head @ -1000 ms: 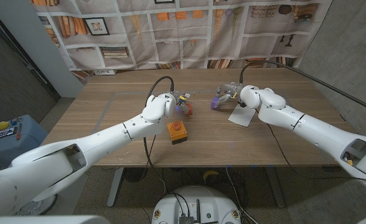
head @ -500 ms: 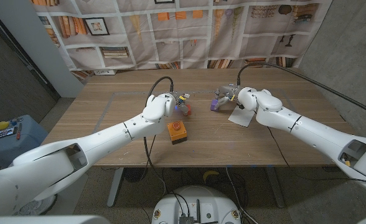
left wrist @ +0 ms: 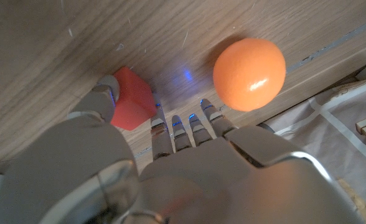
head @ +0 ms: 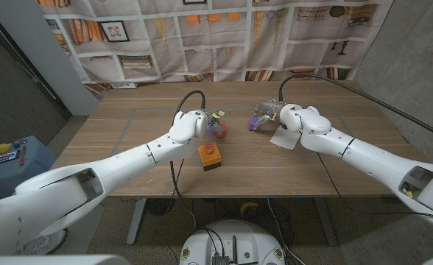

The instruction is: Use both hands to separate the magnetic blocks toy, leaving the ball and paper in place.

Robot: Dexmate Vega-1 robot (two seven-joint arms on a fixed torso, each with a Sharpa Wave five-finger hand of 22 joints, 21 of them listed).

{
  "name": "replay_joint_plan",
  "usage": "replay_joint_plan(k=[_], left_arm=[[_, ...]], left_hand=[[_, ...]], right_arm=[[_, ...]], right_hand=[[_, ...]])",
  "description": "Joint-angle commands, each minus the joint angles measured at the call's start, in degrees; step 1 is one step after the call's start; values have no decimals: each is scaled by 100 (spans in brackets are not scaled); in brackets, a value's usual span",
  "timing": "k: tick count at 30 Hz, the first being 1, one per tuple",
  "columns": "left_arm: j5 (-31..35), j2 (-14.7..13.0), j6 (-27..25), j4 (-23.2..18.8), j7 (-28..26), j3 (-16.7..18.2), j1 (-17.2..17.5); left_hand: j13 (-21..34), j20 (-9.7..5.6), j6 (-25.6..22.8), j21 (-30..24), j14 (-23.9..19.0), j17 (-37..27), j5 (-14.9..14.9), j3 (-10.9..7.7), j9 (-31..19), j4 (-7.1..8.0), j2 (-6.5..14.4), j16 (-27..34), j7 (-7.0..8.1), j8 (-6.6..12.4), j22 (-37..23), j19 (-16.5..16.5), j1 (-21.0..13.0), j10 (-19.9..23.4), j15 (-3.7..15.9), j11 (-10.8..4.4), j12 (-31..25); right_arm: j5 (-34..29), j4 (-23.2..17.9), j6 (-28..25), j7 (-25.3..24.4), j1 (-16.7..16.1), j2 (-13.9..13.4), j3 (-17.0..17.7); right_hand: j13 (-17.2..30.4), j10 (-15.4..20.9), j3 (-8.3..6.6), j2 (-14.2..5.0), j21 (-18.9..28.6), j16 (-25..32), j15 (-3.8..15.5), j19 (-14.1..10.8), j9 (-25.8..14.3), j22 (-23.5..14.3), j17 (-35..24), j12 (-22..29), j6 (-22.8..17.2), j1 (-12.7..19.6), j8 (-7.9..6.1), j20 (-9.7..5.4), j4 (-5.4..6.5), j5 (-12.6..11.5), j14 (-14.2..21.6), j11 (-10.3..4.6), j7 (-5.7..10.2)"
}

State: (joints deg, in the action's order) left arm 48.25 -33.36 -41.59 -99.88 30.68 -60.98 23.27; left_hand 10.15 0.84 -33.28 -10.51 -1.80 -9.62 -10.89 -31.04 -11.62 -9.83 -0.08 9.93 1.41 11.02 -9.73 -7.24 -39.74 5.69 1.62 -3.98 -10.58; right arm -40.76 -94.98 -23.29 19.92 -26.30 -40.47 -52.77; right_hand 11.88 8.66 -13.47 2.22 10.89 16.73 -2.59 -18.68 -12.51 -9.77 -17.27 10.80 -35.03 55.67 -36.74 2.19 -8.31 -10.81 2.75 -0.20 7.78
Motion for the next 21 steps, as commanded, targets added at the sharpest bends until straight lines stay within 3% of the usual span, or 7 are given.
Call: replay_joint_plan(k=[1, 6, 12, 21], left_arm=[[-1, -4, 68, 26, 232, -42, -111], [18, -1, 75, 19, 322, -59, -152], [20, -8, 55, -28, 334, -22, -145], [150, -79, -3, -211, 419, -7, -148]], left_hand=[[17, 3, 278, -2, 52, -17, -39, 86, -2, -15, -145, 4, -63, -67, -9, 71, -4, -133, -32, 45, 10], [19, 3, 592, -5, 124, -19, -42, 161, 5, -27, -241, 2, -108, -105, -8, 99, 7, -228, -53, 70, 8], [22, 23, 970, -2, 220, -22, -46, 242, 17, -28, -348, 0, -192, -125, -9, 154, 18, -337, -95, 132, 2], [24, 25, 1464, 9, 384, -26, -56, 358, 48, -13, -494, 0, -248, -111, -9, 293, 28, -541, -142, 211, 0]], right_arm=[[-209, -79, -10, 44, -42, -6, -9], [-245, -96, 33, 111, -42, -27, 2], [-199, -95, 111, 267, -15, -41, 31], [-125, -133, 214, 314, -55, -102, 116]], right_hand=[[17, -186, 49, 118, -14, -64, -97, 35, 4, -6, 3, -22, 287, -167, 108, 42, 0, -5, -93, 44, -98], [22, -345, 65, 160, -18, -122, -141, 93, -20, -6, 6, -21, 603, -246, 220, 58, 12, -31, -167, 77, -189], [34, -716, 89, 244, -30, -240, -257, 250, -98, -5, -3, -28, 1281, -402, 448, 118, 26, -98, -343, 197, -400], [42, -1003, 168, 304, -45, -339, -362, 463, -167, -4, -22, -13, 1829, -699, 643, 194, 113, -153, -558, 320, -479]])
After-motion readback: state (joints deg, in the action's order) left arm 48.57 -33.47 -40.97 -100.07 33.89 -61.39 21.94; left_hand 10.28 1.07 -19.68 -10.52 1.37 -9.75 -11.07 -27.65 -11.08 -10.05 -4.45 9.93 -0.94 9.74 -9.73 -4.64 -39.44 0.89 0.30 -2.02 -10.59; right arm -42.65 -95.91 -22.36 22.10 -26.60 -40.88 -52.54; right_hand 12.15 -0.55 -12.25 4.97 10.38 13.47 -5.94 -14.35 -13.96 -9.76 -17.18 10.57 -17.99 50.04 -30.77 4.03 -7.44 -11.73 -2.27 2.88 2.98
